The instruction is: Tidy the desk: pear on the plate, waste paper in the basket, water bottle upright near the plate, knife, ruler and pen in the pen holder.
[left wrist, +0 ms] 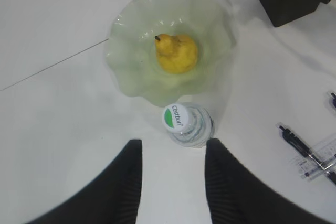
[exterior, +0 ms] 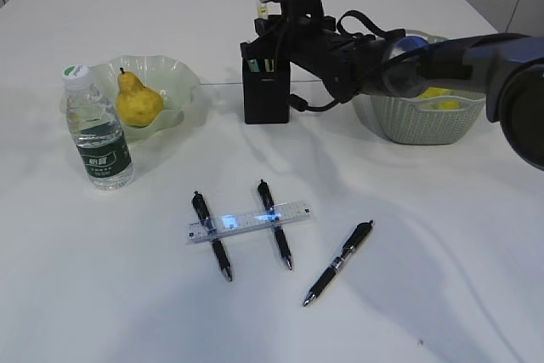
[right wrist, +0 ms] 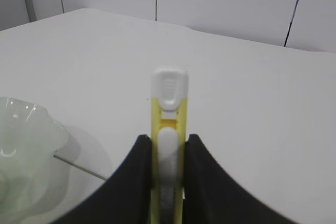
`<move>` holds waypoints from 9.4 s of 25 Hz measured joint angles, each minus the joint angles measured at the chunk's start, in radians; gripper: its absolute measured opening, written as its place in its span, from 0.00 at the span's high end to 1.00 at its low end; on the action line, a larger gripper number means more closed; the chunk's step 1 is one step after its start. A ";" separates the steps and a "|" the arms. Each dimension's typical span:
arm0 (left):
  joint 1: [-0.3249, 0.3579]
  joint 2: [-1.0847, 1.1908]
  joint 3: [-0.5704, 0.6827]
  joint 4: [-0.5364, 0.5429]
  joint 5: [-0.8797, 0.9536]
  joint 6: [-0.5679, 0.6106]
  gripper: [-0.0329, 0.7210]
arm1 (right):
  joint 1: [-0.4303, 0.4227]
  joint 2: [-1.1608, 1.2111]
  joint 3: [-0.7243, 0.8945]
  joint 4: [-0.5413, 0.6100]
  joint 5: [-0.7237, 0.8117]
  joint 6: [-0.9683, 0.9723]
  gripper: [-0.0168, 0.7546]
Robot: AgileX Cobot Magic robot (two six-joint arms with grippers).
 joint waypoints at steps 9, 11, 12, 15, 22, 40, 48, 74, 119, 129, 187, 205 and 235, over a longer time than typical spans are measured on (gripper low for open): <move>0.000 0.000 0.000 0.002 -0.006 -0.002 0.59 | 0.000 0.000 -0.004 -0.030 -0.001 0.016 0.76; 0.000 0.000 0.000 0.002 -0.006 -0.002 0.59 | 0.000 0.000 -0.004 -0.030 -0.001 0.029 0.75; 0.000 0.000 0.000 0.002 -0.006 -0.002 0.59 | 0.000 0.000 -0.004 -0.030 -0.001 0.032 0.74; 0.000 0.000 0.000 0.002 -0.006 -0.004 0.59 | 0.000 0.000 -0.004 -0.030 0.011 0.037 0.73; 0.000 0.000 0.000 0.002 -0.006 -0.004 0.59 | 0.000 0.000 -0.004 -0.032 0.059 0.069 0.67; 0.000 -0.006 0.000 0.012 -0.013 -0.053 0.59 | 0.000 -0.101 -0.004 -0.134 0.229 0.117 0.55; 0.000 -0.122 0.000 0.014 -0.178 -0.101 0.59 | 0.000 -0.264 -0.004 -0.136 0.634 0.117 0.55; 0.000 -0.631 -0.004 -0.020 0.079 -0.149 0.59 | 0.161 -0.636 -0.006 0.146 1.556 -0.175 0.55; 0.000 -1.246 0.614 -0.031 0.089 -0.064 0.59 | 0.279 -0.517 -0.006 0.345 1.558 -0.654 0.33; 0.000 -1.246 0.614 -0.028 0.089 -0.064 0.59 | 0.279 -0.487 -0.006 0.324 1.558 -0.999 0.32; 0.000 -1.246 0.614 0.015 0.089 -0.064 0.59 | 0.279 -0.174 -0.006 0.230 1.439 -1.052 0.31; 0.000 -1.246 0.614 0.022 0.089 -0.064 0.59 | 0.279 -0.174 -0.006 0.230 1.463 -0.996 0.31; 0.000 -1.246 0.614 0.053 0.089 -0.064 0.59 | 0.279 -0.098 -0.008 0.215 1.432 -1.197 0.31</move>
